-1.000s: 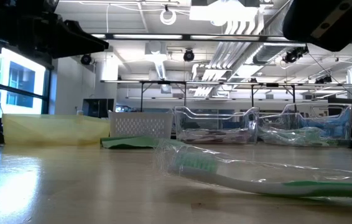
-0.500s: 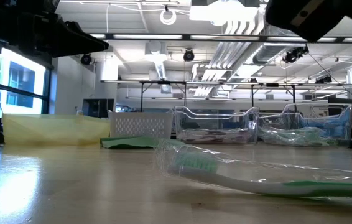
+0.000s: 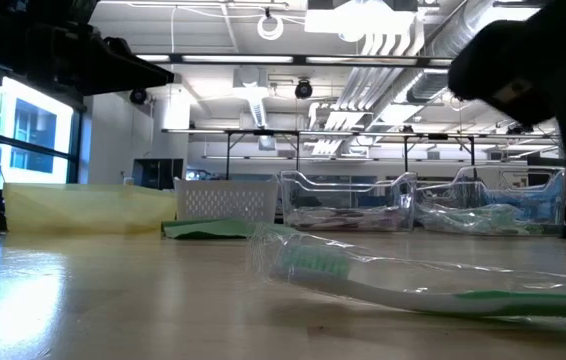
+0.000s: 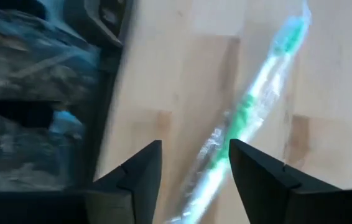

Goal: Pick & Place Toothbrushes
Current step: Put the green toothbrush into the right transparent bin

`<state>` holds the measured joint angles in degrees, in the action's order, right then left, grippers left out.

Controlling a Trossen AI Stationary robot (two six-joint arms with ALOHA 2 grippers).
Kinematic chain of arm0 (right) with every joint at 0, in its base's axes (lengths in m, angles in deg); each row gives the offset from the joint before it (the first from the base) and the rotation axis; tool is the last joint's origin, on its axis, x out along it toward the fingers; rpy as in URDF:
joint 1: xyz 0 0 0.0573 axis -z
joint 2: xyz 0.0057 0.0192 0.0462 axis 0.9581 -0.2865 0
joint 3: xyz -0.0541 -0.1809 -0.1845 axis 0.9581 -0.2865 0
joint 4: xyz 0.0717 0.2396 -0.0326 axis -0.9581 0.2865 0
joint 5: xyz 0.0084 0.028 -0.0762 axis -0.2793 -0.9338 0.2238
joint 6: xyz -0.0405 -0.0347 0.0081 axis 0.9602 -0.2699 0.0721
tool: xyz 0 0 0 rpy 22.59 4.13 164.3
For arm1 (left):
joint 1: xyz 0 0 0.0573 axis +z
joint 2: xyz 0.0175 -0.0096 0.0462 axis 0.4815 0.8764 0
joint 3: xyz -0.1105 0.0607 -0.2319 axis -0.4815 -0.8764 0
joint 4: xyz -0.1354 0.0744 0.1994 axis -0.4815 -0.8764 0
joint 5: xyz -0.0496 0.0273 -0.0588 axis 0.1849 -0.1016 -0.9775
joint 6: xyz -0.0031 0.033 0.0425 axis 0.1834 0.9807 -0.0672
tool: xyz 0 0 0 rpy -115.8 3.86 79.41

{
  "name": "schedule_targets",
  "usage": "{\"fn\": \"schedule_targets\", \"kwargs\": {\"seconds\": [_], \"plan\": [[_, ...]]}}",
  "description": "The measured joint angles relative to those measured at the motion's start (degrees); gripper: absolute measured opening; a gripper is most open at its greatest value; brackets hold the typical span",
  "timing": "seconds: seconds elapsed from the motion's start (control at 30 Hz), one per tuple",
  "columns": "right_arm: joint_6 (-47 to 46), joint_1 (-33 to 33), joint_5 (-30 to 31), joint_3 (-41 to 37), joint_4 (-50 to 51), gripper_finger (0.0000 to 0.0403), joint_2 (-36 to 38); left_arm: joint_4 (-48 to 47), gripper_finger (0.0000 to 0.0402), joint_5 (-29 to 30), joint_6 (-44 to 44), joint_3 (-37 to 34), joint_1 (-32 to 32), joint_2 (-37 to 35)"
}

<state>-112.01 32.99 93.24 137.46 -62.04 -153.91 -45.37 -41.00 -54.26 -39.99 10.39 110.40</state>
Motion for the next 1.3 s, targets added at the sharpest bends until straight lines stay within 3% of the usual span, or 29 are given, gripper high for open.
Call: {"fn": "schedule_targets", "kwargs": {"seconds": [0.4, 0.83, 1.3], "plan": [[-1.49, 0.35, 2.92, -0.09, 3.89, 0.0173, -1.56, -0.02, 0.0177, 0.02, -1.44, 0.0, 0.0, 0.0], [-7.78, 0.24, 0.96, -7.66, -3.72, 0.0176, -1.26, -0.41, 0.0177, 0.0, -2.34, 0.0, 0.0, 0.0], [-8.7, 0.27, 4.58, -8.12, -2.6, 0.0149, -1.32, -0.57, 0.0177, 0.01, -2.4, 0.0, 0.0, 0.0]]}}
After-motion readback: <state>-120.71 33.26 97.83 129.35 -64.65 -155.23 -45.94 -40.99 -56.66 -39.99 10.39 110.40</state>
